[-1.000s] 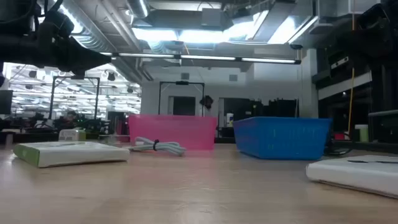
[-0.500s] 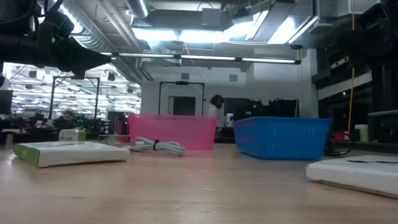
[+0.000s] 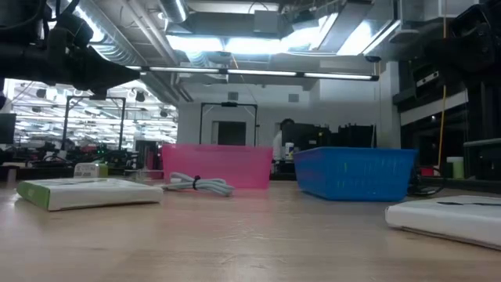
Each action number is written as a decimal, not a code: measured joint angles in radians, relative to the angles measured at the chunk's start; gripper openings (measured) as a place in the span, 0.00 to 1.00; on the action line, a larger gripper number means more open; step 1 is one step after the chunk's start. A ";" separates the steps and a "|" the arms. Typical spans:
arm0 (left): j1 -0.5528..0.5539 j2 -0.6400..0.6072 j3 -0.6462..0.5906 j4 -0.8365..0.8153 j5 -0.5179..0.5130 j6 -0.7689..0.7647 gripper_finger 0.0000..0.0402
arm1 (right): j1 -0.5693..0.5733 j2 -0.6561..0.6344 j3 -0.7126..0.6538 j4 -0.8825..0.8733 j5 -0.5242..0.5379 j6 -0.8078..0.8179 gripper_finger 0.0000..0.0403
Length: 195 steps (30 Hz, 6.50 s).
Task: Pick and place items into bin
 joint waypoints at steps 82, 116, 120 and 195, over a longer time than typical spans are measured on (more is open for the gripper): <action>0.000 0.000 0.000 0.000 0.000 0.000 0.01 | 0.000 0.000 0.000 0.000 0.001 0.000 0.00; -0.002 0.000 0.017 0.052 0.150 -0.019 0.00 | 0.000 0.002 0.000 0.005 0.084 0.027 0.00; 0.000 0.021 0.049 0.053 0.139 -0.041 0.00 | 0.000 0.044 0.032 -0.025 0.162 0.026 0.00; 0.000 0.575 0.234 0.295 -0.005 0.098 0.01 | 0.258 1.153 0.866 -1.039 0.668 0.830 0.00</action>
